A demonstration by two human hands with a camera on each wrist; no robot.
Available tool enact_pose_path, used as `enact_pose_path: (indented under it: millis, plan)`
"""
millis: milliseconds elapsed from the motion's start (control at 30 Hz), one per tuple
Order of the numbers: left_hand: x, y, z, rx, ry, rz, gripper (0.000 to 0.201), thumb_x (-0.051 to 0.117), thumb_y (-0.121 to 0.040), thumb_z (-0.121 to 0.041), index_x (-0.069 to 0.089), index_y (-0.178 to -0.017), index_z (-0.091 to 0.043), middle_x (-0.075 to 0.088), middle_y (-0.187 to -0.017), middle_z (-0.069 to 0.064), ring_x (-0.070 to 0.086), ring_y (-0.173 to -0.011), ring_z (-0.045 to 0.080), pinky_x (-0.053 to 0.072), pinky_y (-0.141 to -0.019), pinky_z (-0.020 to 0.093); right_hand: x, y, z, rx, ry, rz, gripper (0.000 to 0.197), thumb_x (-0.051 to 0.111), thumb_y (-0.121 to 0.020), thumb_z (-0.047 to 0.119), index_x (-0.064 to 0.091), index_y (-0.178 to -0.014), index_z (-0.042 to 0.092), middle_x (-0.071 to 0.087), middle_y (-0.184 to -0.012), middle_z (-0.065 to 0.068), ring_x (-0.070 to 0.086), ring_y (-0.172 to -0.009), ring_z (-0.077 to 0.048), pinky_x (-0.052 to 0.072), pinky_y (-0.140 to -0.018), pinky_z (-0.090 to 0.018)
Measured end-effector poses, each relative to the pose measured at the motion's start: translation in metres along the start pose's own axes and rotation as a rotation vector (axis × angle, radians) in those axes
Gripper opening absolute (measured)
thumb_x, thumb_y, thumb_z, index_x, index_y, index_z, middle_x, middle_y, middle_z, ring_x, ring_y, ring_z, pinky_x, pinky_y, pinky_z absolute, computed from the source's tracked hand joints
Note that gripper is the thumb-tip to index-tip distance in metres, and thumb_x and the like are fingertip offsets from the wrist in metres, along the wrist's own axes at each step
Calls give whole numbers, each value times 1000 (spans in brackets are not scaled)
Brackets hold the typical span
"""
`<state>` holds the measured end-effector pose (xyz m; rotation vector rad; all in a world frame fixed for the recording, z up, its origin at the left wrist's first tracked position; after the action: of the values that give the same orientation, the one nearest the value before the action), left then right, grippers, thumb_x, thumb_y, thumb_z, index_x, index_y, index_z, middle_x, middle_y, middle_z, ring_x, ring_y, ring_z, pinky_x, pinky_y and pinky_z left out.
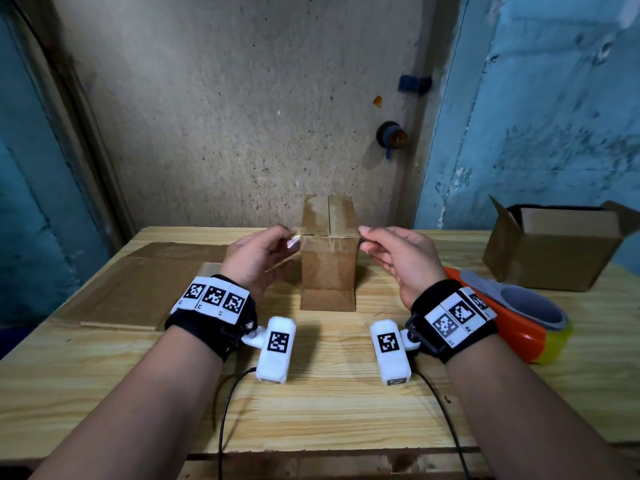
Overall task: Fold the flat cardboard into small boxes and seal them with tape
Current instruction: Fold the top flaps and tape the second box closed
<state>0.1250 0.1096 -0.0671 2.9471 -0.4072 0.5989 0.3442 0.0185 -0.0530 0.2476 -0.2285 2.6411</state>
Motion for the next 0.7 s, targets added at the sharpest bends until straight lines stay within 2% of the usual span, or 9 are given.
enact_pose_path:
  millis: [100, 233, 367, 500, 600, 700]
  plan:
    - [-2, -2, 2, -24, -6, 4, 7, 75, -82, -18, 71, -87, -19, 65, -82, 0, 67, -84, 16, 56, -63, 25, 0, -1, 0, -16, -1, -8, 25, 82, -87, 15, 76, -101, -6, 75, -79, -9, 73, -80, -13, 54, -86, -26]
    - [-1, -4, 6, -70, 12, 25, 15, 74, -84, -22, 70, -99, -21, 66, -73, -8, 69, -80, 13, 51, -71, 27, 0, -1, -2, 17, 15, -5, 22, 83, -86, 19, 80, -101, 2, 77, -80, -5, 70, -77, -10, 51, -82, -26]
    - [0, -5, 9, -118, 21, 32, 17, 72, -86, -23, 67, -102, -23, 64, -70, -10, 69, -76, 11, 48, -72, 28, -1, -4, -6, 65, 4, 8, 31, 84, -86, 22, 78, -109, 1, 78, -84, -4, 67, -83, -13, 48, -81, -29]
    - [1, -3, 10, -168, 13, 33, 5, 70, -89, -22, 65, -88, -23, 62, -68, -10, 66, -77, 13, 48, -71, 28, -2, -5, -11, 131, 19, 41, 33, 85, -85, 25, 77, -107, 3, 79, -87, -3, 66, -77, -11, 49, -77, -27]
    - [2, -2, 12, -238, 2, 74, 16, 66, -92, -23, 60, -78, -23, 60, -67, -10, 62, -75, 12, 46, -71, 28, 0, -5, -15, 217, 30, 83, 24, 85, -81, 30, 77, -98, 15, 77, -85, 2, 65, -74, -10, 48, -72, -25]
    - [3, 0, 13, -295, -1, 110, 17, 66, -92, -26, 59, -77, -22, 58, -69, -10, 59, -76, 11, 45, -74, 28, 4, -4, -18, 296, 21, 132, 33, 84, -71, 37, 75, -98, 20, 74, -82, 6, 64, -76, -10, 47, -74, -27]
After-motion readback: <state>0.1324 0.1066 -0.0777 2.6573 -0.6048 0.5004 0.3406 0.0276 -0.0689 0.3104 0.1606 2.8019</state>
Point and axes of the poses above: each hand's wrist, its own y-axis away from the middle knuckle, its own x-axis out of the palm, z = x × y, the point moved 6 cm from there along -y, towards the middle knuckle
